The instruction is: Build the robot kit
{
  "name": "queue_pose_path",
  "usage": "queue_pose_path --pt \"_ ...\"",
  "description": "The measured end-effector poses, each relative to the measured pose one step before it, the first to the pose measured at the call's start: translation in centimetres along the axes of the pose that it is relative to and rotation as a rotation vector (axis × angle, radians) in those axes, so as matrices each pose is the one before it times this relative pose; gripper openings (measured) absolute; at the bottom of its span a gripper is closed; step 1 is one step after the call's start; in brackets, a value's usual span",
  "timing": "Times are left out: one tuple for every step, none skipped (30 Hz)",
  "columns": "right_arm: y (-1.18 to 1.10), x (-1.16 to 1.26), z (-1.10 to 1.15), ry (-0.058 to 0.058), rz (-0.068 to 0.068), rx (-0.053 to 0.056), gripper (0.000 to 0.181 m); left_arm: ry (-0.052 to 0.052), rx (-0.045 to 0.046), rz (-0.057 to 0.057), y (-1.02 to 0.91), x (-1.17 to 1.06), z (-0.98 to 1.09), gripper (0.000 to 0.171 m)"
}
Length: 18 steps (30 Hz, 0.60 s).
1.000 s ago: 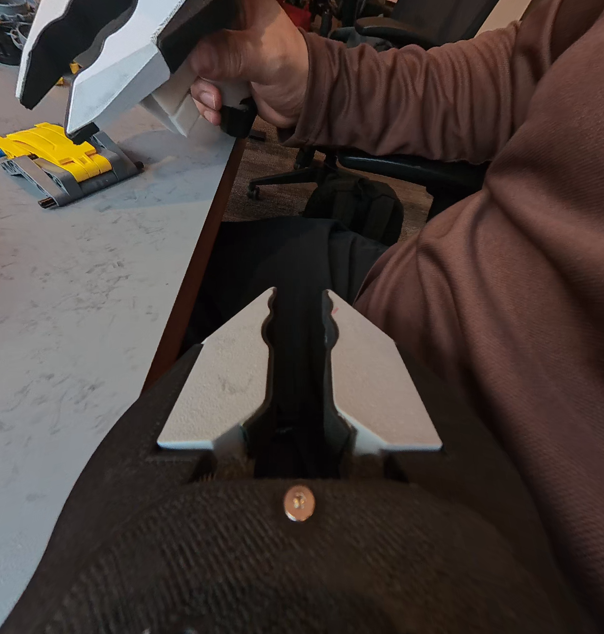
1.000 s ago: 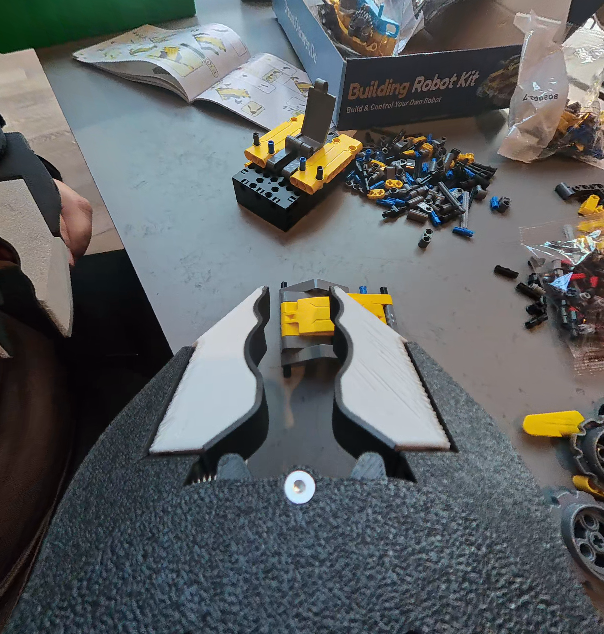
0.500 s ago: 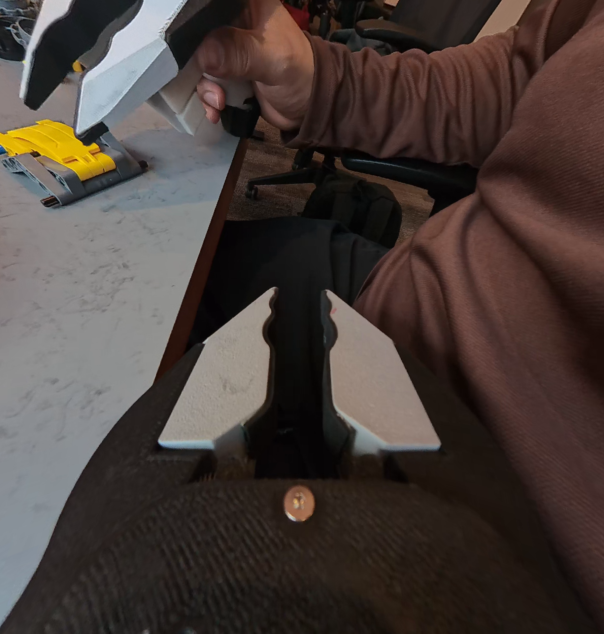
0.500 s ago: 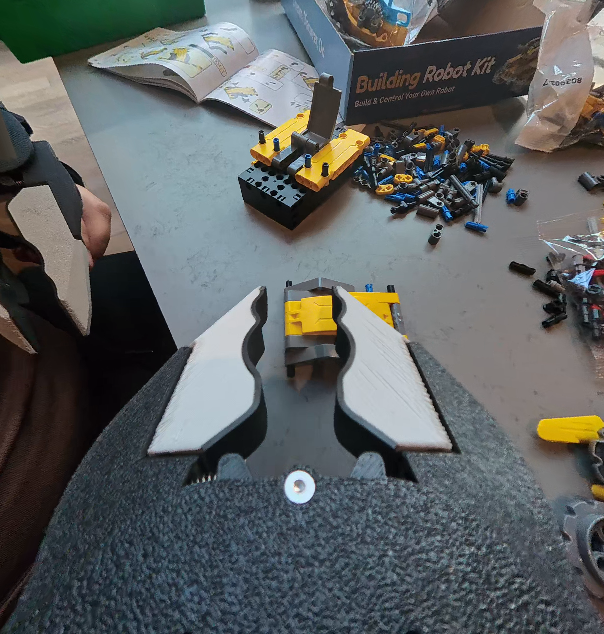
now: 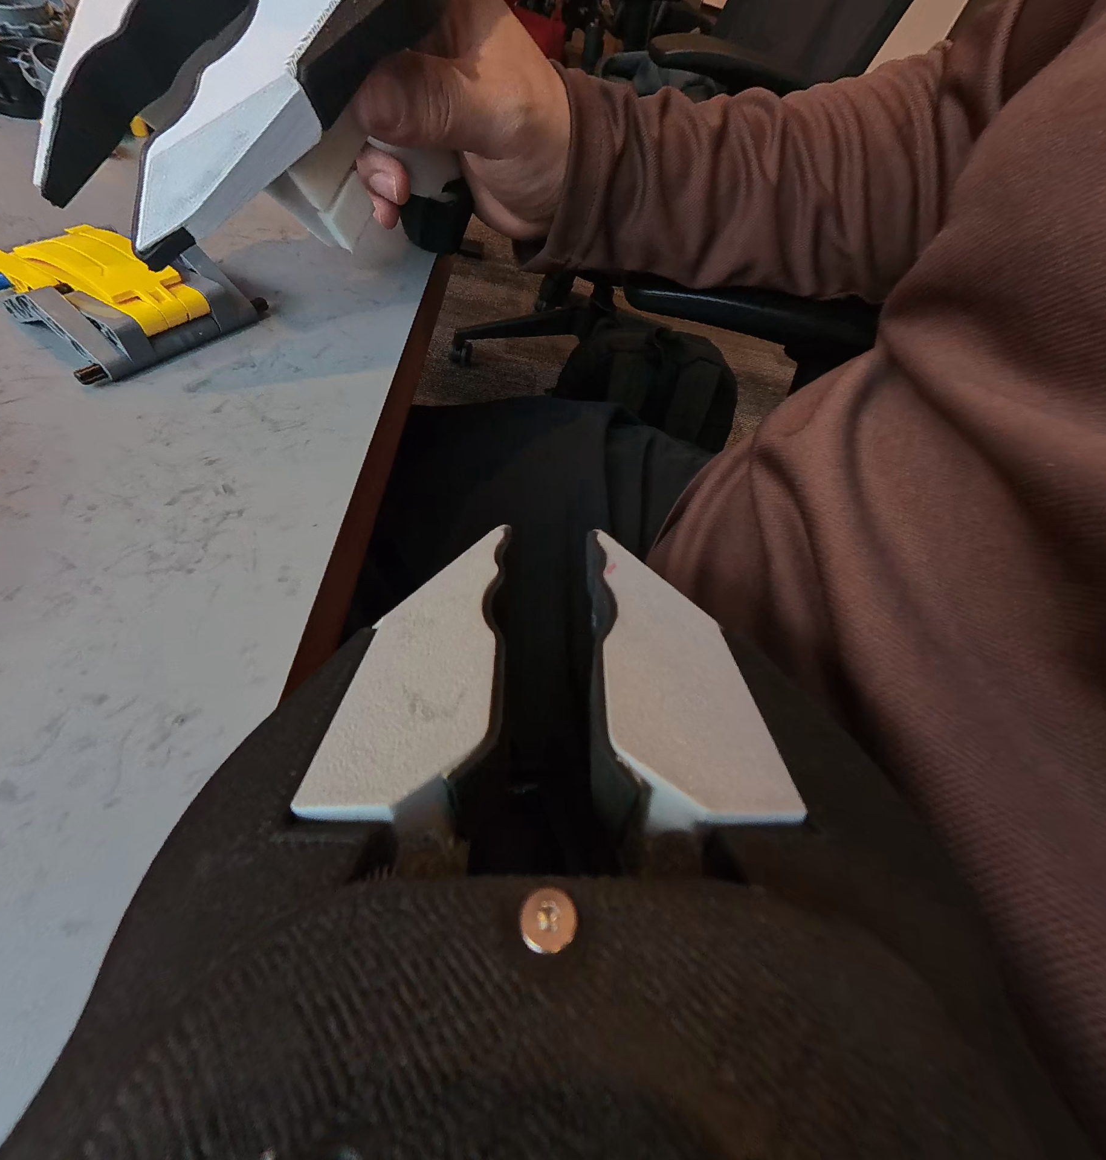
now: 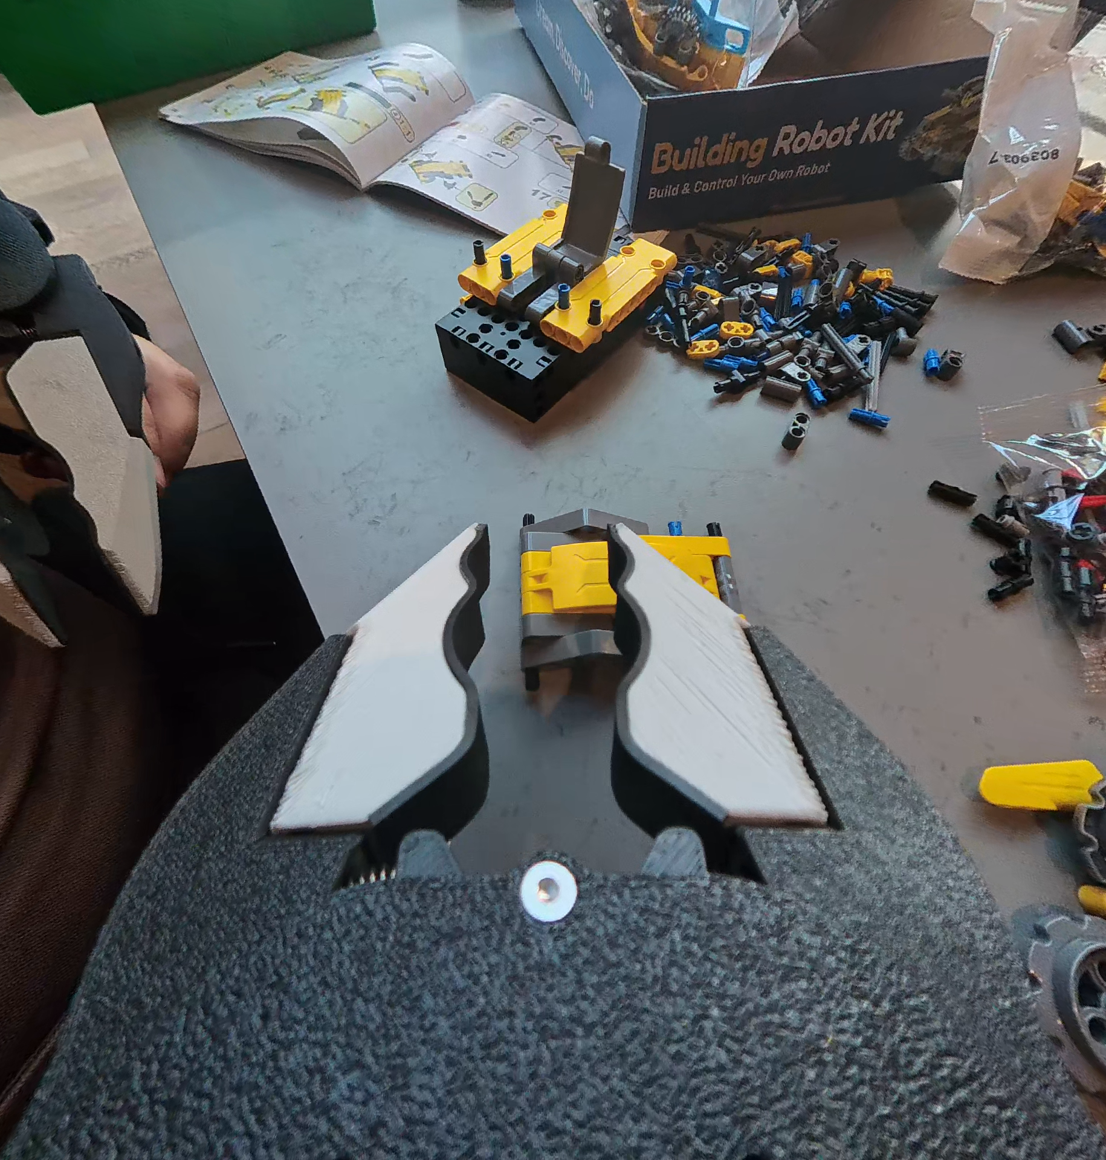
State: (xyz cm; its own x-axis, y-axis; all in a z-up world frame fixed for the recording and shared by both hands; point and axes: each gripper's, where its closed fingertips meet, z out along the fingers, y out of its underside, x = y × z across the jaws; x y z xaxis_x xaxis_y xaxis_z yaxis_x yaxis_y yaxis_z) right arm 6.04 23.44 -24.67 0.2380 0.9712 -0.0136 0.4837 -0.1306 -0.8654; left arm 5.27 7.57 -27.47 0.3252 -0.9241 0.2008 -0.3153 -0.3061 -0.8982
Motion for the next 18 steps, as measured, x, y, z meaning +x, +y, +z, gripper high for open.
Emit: queue_pose_path --pt "-0.015 -0.001 -0.009 0.0002 -0.0005 0.0009 0.037 -0.0007 -0.00208 -0.0002 0.035 -0.007 -0.002 0.019" --pt "0.001 0.007 -0.006 0.0003 0.0000 0.0003 0.037 -0.0010 0.00087 0.0006 -0.012 -0.002 -0.011 0.019" --pt "0.005 -0.002 -0.001 -0.0006 0.0003 -0.0005 0.037 -0.0009 0.00177 0.0011 -0.033 0.016 -0.026 0.019" --pt "0.001 0.000 0.008 -0.0009 0.0007 -0.0006 0.037 -0.0013 -0.00012 0.0006 0.011 0.005 -0.008 0.019" --pt "0.016 -0.010 0.010 -0.0015 0.0009 -0.0010 0.036 -0.0006 -0.00132 0.0003 0.030 -0.003 -0.008 0.019" --pt "0.013 -0.012 0.026 -0.0025 0.0012 -0.0018 0.036 -0.0003 -0.00133 -0.0002 0.040 0.002 -0.004 0.019" --pt "0.014 -0.009 0.025 -0.0024 0.0011 -0.0018 0.036 -0.0001 -0.00036 -0.0002 0.011 0.006 -0.014 0.019" --pt "0.019 -0.017 0.020 -0.0018 0.0007 -0.0020 0.036 -0.0001 0.00117 0.0005 -0.013 0.009 -0.018 0.019" --pt "0.027 -0.015 0.036 -0.0012 -0.0005 -0.0025 0.036 -0.0002 0.00018 0.0010 0.001 0.017 -0.019 0.019" --pt "0.011 -0.019 0.003 0.0001 -0.0019 -0.0012 0.036 0.0000 -0.00069 0.0008 0.010 0.037 -0.009 0.019" --pt "-0.001 -0.004 0.000 0.0021 -0.0025 0.0002 0.036 0.0006 0.00076 0.0010 -0.013 0.052 -0.014 0.019" --pt "0.001 0.012 -0.006 0.0025 -0.0024 0.0003 0.036 0.0002 0.00038 0.0025 -0.009 0.060 -0.004 0.019" --pt "-0.017 0.002 -0.012 0.0020 -0.0015 0.0013 0.036 -0.0016 -0.00159 0.0044 0.003 0.043 0.003 0.019" --pt "-0.031 0.010 -0.025 0.0019 -0.0009 0.0023 0.036 -0.0022 -0.00162 0.0037 -0.015 0.025 0.012 0.019" --pt "-0.019 0.024 -0.027 0.0022 -0.0004 0.0023 0.036 -0.0004 0.00038 0.0023 -0.028 0.052 0.012 0.019" --pt "-0.016 0.016 -0.013 0.0010 0.0003 0.0012 0.036 0.0003 -0.00027 0.0025 0.014 0.043 0.026 0.019" --pt "0.009 0.004 0.006 -0.0010 0.0012 -0.0013 0.036 -0.0015 -0.00388 0.0042 0.085 -0.004 0.023 0.019" --pt "0.032 0.004 0.026 -0.0014 0.0012 -0.0024 0.036 -0.0035 -0.00527 0.0040 0.092 -0.038 0.012 0.019"
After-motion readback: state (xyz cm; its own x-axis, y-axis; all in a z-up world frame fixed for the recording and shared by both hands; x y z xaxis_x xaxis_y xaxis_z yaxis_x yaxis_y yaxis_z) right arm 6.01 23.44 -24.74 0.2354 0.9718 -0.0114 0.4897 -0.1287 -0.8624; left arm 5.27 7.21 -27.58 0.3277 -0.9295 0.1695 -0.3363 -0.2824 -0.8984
